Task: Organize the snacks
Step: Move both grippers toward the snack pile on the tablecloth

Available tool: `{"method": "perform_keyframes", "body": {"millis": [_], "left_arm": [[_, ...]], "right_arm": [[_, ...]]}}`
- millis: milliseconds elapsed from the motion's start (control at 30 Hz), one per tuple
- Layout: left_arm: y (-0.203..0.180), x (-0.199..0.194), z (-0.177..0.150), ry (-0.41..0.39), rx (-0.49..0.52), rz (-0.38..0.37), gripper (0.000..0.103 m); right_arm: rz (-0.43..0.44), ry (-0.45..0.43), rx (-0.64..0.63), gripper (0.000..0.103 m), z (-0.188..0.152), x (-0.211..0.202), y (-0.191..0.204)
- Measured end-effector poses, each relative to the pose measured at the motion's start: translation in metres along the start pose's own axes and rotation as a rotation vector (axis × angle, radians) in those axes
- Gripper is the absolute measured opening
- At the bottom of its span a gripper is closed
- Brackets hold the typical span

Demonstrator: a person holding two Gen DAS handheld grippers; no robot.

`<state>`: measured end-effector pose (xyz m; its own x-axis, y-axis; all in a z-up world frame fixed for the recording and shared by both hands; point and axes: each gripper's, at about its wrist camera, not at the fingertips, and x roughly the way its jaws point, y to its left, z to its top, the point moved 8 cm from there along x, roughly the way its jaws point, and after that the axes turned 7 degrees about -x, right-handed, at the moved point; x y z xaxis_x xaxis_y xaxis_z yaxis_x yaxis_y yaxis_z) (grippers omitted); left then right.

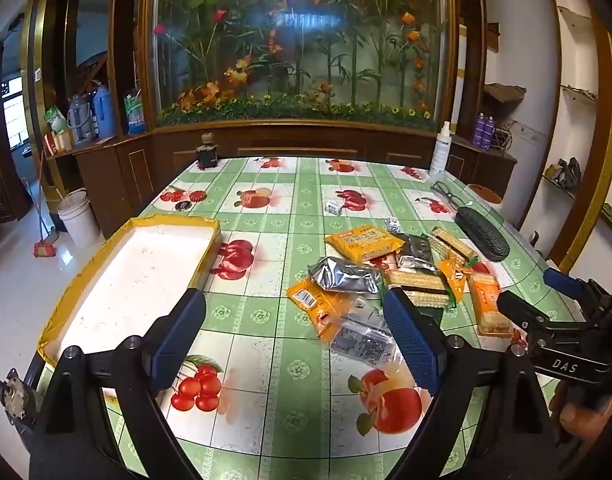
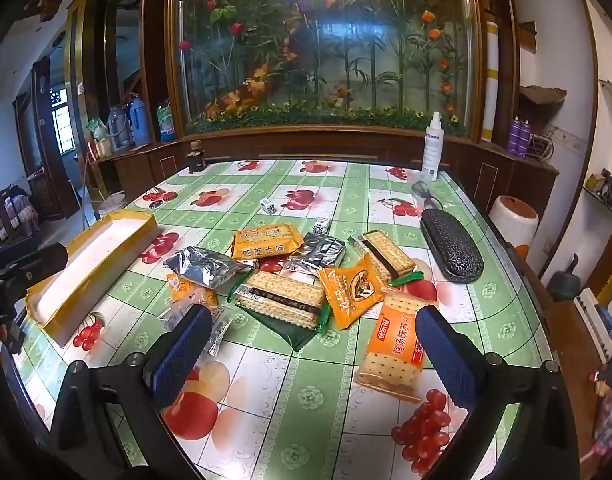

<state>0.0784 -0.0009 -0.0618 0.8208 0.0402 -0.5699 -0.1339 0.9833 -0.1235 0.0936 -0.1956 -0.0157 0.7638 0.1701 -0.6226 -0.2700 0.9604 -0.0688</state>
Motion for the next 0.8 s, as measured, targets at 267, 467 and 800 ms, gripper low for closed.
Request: {"method": "perform_keyframes", "body": {"millis": [267, 467, 800], "left_arm": [[0.007, 0.023, -0.016, 0.072, 0.013, 0.086, 0.091], [0.006, 0.03, -0.021, 0.077, 0.023, 0.114, 0.091], [0.003, 0.033, -0.022, 0.073, 0.029, 0.098, 0.091]], "right_arm": [[-0.014, 0.029, -0.012, 0.103, -0.008, 0.009, -0.008], [-0.011, 0.05, -0.007, 0.103, -0.015, 0.017, -0.011], [-0.021, 0.062, -0.013, 0.103, -0.018, 0.022, -0.011]]}}
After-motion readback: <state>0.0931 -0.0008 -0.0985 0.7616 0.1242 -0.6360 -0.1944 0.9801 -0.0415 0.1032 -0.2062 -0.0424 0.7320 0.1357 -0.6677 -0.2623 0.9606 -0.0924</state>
